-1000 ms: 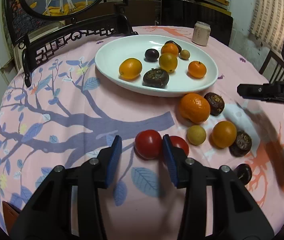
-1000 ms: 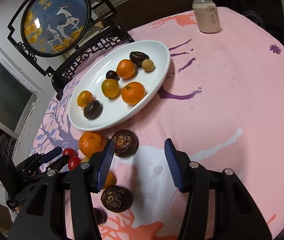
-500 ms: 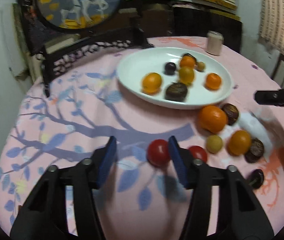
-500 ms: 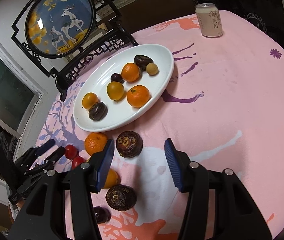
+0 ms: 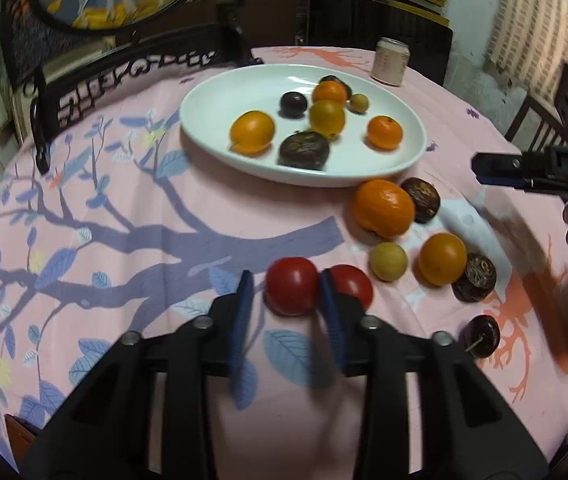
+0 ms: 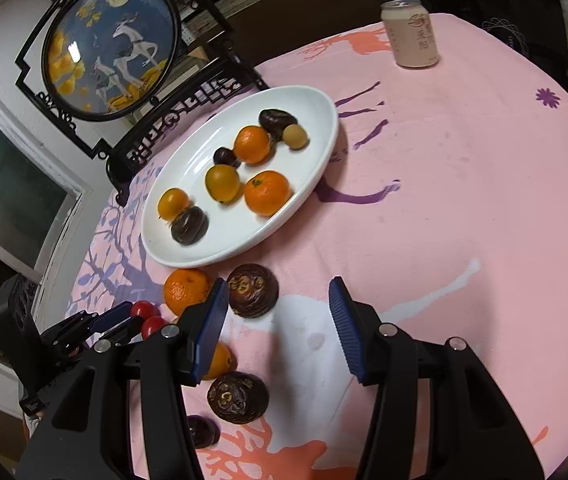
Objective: Organize fruits
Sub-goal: 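Close the left tool on a red tomato, then grasp a dark brown fruit with the right tool while the left tool holds the tomato, then release the tomato onto the plate with the left tool while the right tool releases the brown fruit, then move both open tools back to the fruits beside the plate, then grasp the second red tomato with the left tool while the right tool grasps a large mandarin, then release the tomato onto the plate with the left tool while the right tool releases the mandarin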
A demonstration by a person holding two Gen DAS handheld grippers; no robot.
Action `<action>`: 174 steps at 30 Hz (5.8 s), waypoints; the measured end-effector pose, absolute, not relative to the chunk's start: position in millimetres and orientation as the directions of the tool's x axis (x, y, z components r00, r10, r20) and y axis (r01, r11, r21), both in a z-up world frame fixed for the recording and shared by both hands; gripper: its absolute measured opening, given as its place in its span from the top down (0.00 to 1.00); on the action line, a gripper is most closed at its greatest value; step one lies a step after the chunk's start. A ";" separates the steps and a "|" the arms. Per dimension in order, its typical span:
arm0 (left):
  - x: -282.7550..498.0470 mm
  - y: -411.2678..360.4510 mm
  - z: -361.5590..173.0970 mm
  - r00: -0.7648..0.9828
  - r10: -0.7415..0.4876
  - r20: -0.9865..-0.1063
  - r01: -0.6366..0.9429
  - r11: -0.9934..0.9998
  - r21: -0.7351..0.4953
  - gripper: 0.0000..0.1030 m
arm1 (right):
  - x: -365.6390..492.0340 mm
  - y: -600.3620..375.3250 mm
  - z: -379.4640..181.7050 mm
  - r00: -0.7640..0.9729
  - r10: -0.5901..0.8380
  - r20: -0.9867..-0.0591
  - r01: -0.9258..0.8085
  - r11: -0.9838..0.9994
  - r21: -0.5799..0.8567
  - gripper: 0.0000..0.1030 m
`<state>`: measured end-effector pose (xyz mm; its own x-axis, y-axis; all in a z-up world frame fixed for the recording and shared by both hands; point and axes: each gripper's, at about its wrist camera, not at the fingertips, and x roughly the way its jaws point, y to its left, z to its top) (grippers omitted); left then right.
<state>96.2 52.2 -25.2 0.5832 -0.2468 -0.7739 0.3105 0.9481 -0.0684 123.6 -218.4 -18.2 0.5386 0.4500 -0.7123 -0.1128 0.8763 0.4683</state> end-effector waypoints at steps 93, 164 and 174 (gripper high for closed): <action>173.7 45.5 16.4 0.702 -0.168 -0.692 0.117 0.986 -0.121 0.43 | 135.9 -158.7 5.1 0.568 0.477 -0.671 -0.308 0.879 0.364 0.54; 93.0 16.5 -36.7 0.594 -0.181 -0.784 0.290 0.957 -0.001 0.72 | 109.9 -155.3 -18.9 0.497 0.491 -0.716 -0.279 0.871 0.404 0.58; 130.7 23.6 12.4 0.668 -0.181 -0.722 0.230 0.973 -0.032 0.72 | 144.7 -201.4 14.3 0.601 0.452 -0.660 -0.159 0.876 0.455 0.58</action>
<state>130.7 23.6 12.4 0.6681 -0.1815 -0.7216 0.2295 0.9728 -0.0321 144.7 -201.4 14.3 0.6007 0.4518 -0.6595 -0.1594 0.8761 0.4550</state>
